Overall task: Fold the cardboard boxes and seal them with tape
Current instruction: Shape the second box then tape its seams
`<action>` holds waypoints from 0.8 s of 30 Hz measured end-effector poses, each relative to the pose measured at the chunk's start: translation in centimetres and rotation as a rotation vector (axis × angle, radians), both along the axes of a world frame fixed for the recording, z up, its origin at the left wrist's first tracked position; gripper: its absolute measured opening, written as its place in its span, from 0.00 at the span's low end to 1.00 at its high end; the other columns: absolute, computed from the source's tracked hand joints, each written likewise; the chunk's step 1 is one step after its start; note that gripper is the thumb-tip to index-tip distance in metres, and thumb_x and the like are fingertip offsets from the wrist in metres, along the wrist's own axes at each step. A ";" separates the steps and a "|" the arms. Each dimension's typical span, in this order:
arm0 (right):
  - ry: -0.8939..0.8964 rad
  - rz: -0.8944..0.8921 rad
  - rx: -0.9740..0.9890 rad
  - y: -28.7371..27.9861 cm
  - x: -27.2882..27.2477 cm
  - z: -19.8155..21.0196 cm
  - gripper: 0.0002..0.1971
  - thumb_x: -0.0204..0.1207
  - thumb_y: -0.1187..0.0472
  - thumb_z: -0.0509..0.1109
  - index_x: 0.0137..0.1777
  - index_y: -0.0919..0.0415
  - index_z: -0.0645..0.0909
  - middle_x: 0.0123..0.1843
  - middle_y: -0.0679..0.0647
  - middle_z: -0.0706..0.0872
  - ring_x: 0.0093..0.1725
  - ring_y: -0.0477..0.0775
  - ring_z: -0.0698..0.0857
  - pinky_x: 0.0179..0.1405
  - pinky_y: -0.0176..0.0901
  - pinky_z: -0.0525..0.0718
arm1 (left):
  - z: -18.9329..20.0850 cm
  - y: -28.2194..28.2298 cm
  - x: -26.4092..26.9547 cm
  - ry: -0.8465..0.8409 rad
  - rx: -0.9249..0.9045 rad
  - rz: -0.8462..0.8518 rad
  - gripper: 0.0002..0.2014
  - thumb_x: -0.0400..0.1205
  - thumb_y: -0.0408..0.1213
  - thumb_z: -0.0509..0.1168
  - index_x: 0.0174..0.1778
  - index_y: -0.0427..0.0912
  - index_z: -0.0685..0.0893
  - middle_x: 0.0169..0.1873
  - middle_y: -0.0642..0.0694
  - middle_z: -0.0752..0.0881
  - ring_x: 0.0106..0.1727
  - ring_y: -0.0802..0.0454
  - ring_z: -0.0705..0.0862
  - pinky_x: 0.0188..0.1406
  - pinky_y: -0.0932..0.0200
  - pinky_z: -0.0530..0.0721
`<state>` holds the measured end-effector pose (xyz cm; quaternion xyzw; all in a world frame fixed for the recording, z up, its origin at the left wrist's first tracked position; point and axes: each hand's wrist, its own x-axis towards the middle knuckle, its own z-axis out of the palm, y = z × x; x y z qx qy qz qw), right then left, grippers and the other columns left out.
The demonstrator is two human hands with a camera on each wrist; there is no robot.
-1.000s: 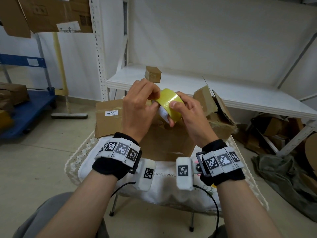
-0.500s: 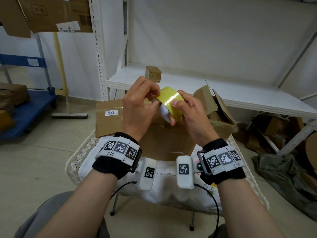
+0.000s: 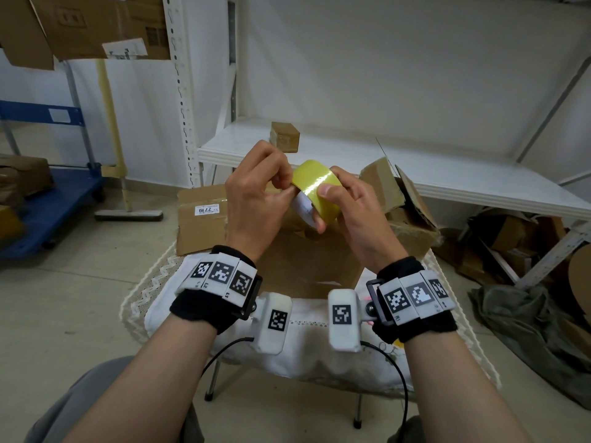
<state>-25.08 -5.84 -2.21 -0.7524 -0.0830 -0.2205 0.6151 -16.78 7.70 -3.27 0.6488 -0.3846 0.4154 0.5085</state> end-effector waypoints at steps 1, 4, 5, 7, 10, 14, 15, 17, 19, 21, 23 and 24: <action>-0.002 0.001 0.002 0.0 0.0 0.0 0.07 0.81 0.60 0.65 0.45 0.51 0.84 0.35 0.52 0.81 0.34 0.52 0.78 0.49 0.55 0.74 | -0.1 -0.1 -0.1 0.004 -0.014 0.005 0.10 0.69 0.17 0.70 0.30 0.33 0.78 0.34 0.40 0.78 0.33 0.48 0.74 0.28 0.59 0.73; -0.004 0.001 0.015 -0.1 0.0 0.0 0.08 0.80 0.59 0.65 0.45 0.49 0.85 0.36 0.51 0.82 0.34 0.50 0.79 0.49 0.54 0.74 | -0.1 -0.1 0.0 0.042 -0.035 -0.025 0.08 0.71 0.18 0.73 0.37 0.33 0.82 0.36 0.41 0.81 0.35 0.50 0.78 0.31 0.56 0.80; -0.005 0.001 0.015 -0.1 0.0 0.1 0.08 0.80 0.59 0.65 0.45 0.48 0.85 0.38 0.51 0.82 0.35 0.49 0.80 0.49 0.54 0.75 | 0.0 0.0 0.0 0.046 -0.037 -0.037 0.09 0.71 0.20 0.75 0.41 0.34 0.85 0.38 0.42 0.83 0.36 0.50 0.80 0.33 0.57 0.83; -0.004 -0.002 0.014 -0.1 0.0 0.1 0.09 0.81 0.58 0.65 0.46 0.45 0.86 0.40 0.52 0.83 0.37 0.50 0.80 0.51 0.55 0.75 | 0.0 0.1 -0.1 0.030 -0.039 -0.038 0.08 0.72 0.21 0.77 0.43 0.34 0.88 0.40 0.42 0.85 0.38 0.52 0.82 0.35 0.58 0.84; 0.003 -0.012 0.012 -0.1 0.1 0.0 0.08 0.80 0.57 0.65 0.46 0.46 0.86 0.41 0.53 0.82 0.38 0.52 0.79 0.52 0.57 0.74 | 0.0 0.1 -0.2 0.017 -0.068 -0.041 0.08 0.71 0.20 0.77 0.40 0.33 0.86 0.39 0.41 0.85 0.38 0.52 0.82 0.35 0.59 0.84; -0.008 0.001 0.022 -0.3 0.1 -0.2 0.07 0.81 0.60 0.64 0.46 0.53 0.83 0.37 0.55 0.81 0.32 0.53 0.78 0.46 0.51 0.77 | -0.1 0.0 0.1 0.040 -0.025 -0.042 0.08 0.71 0.22 0.77 0.40 0.35 0.85 0.39 0.43 0.84 0.37 0.52 0.81 0.34 0.57 0.84; -0.012 0.008 0.023 -0.3 0.1 -0.2 0.07 0.81 0.61 0.64 0.45 0.55 0.83 0.35 0.55 0.81 0.29 0.54 0.78 0.44 0.48 0.78 | -0.1 0.1 0.2 0.048 -0.007 -0.041 0.08 0.71 0.23 0.76 0.40 0.36 0.84 0.38 0.44 0.84 0.37 0.52 0.81 0.34 0.56 0.84; -0.014 0.007 0.015 -0.4 0.1 -0.3 0.06 0.81 0.61 0.64 0.45 0.56 0.82 0.34 0.55 0.81 0.29 0.54 0.78 0.45 0.50 0.78 | -0.1 0.1 0.3 0.053 0.009 -0.040 0.08 0.71 0.23 0.76 0.39 0.36 0.84 0.37 0.45 0.84 0.36 0.52 0.80 0.33 0.54 0.83; -0.010 0.006 0.014 -0.4 0.1 -0.4 0.07 0.82 0.61 0.64 0.46 0.54 0.83 0.35 0.55 0.81 0.31 0.53 0.79 0.47 0.53 0.77 | -0.1 0.1 0.2 0.045 0.007 -0.038 0.08 0.72 0.23 0.76 0.38 0.36 0.84 0.37 0.45 0.84 0.36 0.52 0.81 0.33 0.55 0.83; -0.008 0.003 0.015 -0.3 0.1 -0.3 0.07 0.82 0.60 0.64 0.47 0.54 0.83 0.37 0.54 0.82 0.33 0.52 0.79 0.48 0.53 0.77 | 0.0 0.1 0.2 0.040 0.010 -0.037 0.08 0.72 0.23 0.76 0.38 0.37 0.84 0.37 0.46 0.84 0.36 0.52 0.81 0.33 0.55 0.83; -0.009 -0.006 0.008 -0.3 0.1 -0.4 0.06 0.81 0.59 0.65 0.46 0.52 0.84 0.38 0.53 0.82 0.36 0.52 0.79 0.49 0.54 0.76 | -0.1 0.1 0.2 0.038 0.018 -0.038 0.09 0.71 0.22 0.76 0.38 0.37 0.84 0.36 0.46 0.83 0.36 0.51 0.80 0.32 0.54 0.83; -0.008 -0.012 0.005 -0.3 0.1 -0.3 0.06 0.80 0.57 0.66 0.45 0.50 0.84 0.39 0.52 0.82 0.37 0.52 0.79 0.49 0.55 0.76 | -0.1 0.2 0.3 0.038 0.024 -0.040 0.09 0.71 0.22 0.76 0.38 0.37 0.84 0.36 0.46 0.83 0.35 0.51 0.80 0.32 0.54 0.83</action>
